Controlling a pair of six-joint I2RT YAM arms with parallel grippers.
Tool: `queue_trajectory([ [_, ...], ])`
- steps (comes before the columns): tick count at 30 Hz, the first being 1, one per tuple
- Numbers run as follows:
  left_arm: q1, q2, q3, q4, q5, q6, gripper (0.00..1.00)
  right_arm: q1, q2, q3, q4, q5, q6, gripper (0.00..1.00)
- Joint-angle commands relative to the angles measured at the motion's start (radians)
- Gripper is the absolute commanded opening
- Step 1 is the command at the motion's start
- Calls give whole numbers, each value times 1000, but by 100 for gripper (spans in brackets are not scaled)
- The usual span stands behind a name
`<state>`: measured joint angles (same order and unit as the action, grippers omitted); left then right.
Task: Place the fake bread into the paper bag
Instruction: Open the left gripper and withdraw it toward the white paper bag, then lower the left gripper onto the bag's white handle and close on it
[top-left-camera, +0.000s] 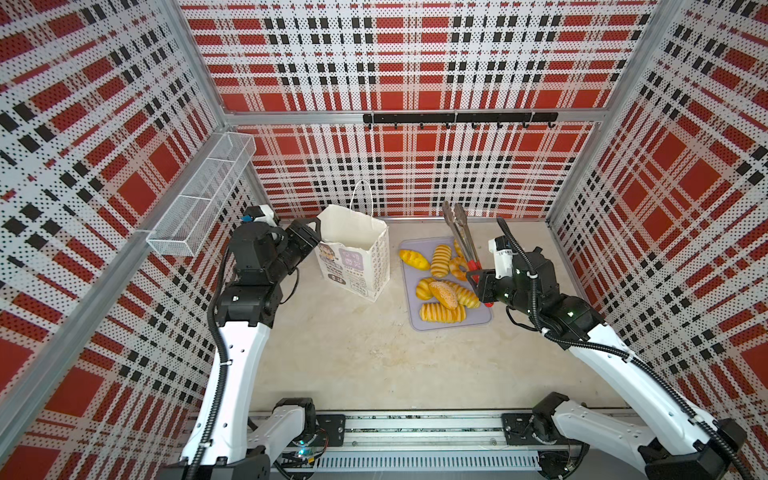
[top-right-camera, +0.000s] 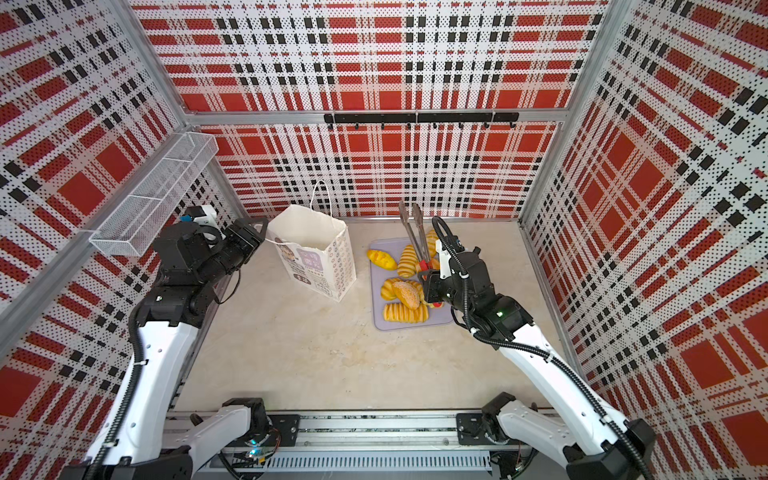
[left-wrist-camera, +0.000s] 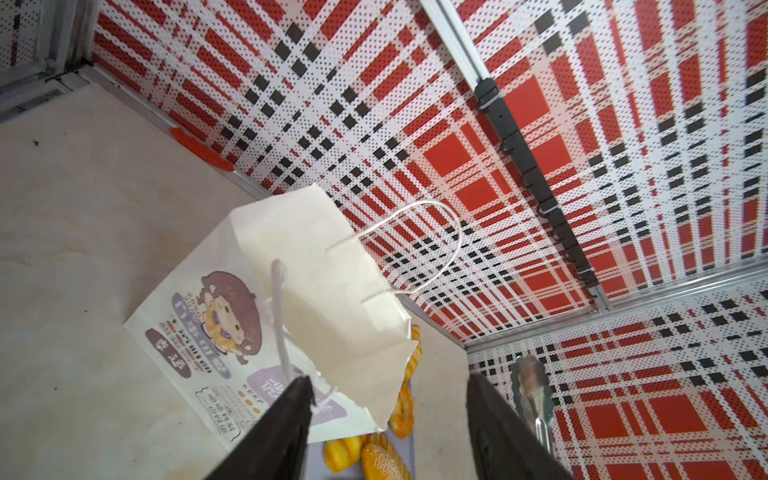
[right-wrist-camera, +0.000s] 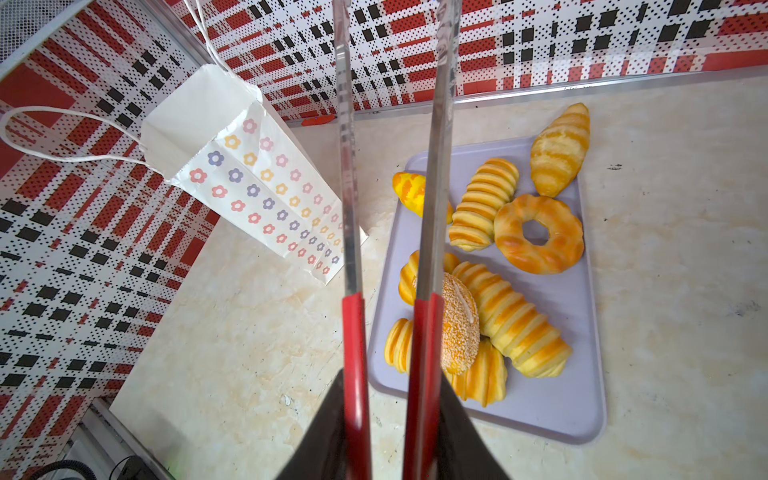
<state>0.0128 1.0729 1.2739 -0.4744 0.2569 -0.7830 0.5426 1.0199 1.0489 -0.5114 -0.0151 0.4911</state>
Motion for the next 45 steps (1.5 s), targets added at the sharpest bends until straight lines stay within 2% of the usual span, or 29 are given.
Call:
queue_trajectory([
  [1, 13, 40, 28, -56, 81, 37, 61, -9, -12, 0, 25, 1, 4, 31],
  [5, 16, 69, 35, -54, 72, 47, 61, -10, -18, -3, 25, 8, 3, 31],
  [12, 22, 96, 42, -58, 68, 57, 54, -15, -27, 3, 10, 17, -11, 31],
  [19, 44, 78, 90, -87, 68, 68, 62, -19, -27, -4, 13, 10, -11, 31],
  [26, 71, 19, 85, -135, 82, 41, 64, -21, -36, -13, 21, 9, -9, 31],
  [33, 144, -34, 78, -228, 86, 74, 66, -23, -34, -20, 27, -5, -12, 31],
  [45, 157, -21, -2, -58, 194, -16, 62, -25, -43, -25, 31, -13, -9, 31],
])
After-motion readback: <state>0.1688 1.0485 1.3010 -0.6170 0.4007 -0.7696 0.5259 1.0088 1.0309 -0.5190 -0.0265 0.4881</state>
